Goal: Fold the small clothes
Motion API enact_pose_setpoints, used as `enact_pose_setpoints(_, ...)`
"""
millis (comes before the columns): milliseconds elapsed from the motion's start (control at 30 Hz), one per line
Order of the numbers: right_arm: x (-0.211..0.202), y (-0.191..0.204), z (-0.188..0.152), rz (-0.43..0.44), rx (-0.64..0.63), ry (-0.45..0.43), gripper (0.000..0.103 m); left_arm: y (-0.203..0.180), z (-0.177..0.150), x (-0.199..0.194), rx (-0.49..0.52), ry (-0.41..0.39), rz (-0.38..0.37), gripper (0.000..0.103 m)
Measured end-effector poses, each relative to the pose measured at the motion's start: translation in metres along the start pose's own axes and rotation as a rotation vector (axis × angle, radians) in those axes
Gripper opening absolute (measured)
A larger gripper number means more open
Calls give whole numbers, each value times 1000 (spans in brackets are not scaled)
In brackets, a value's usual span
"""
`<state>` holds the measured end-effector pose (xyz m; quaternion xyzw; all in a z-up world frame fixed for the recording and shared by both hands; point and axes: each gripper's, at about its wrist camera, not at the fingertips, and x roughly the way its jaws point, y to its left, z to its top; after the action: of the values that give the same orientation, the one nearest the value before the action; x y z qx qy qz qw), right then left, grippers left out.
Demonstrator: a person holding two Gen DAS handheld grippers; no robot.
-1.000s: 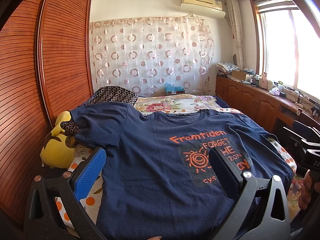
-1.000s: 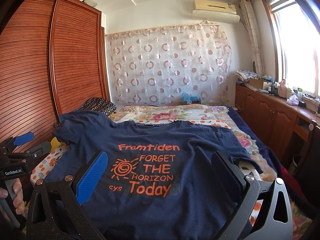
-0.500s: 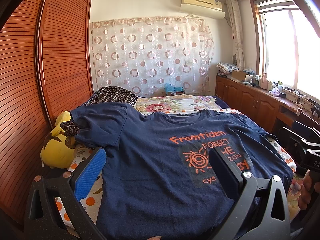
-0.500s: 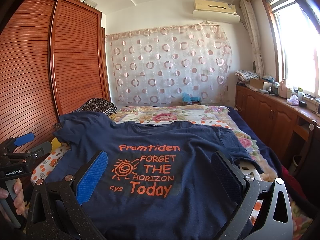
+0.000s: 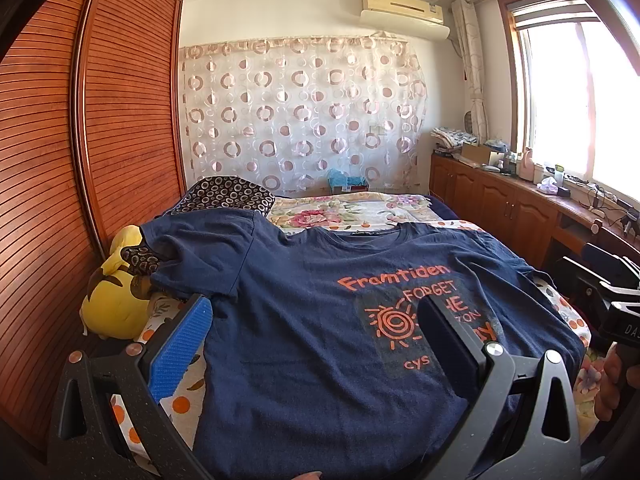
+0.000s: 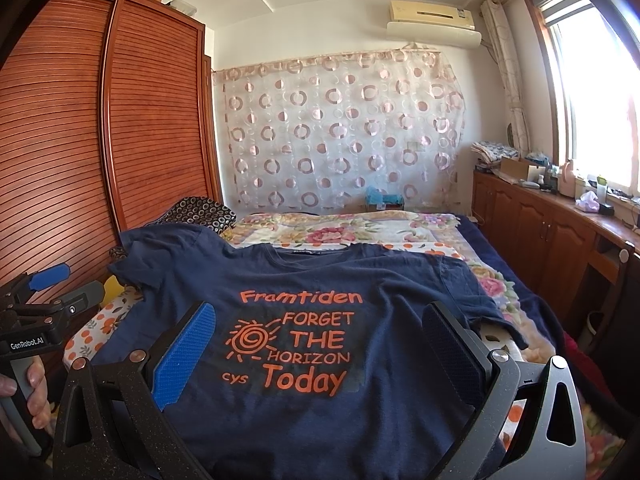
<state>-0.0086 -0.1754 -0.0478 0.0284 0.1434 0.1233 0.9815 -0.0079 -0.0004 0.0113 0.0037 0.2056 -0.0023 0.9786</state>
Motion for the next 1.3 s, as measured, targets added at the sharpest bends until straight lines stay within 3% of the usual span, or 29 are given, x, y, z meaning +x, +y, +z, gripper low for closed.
enact_pose_setpoints(600,15,1,-4,8,2,5,103,11,-4,10,-18,10,16,103)
enact_pose_setpoints(967,72,16,-8,55,-40,53,103,75,-13,43,-74,68,105,103)
enact_pose_setpoints(1300,109,10,8,210,-7,127,103,137,-14,80,-96,118,132,103)
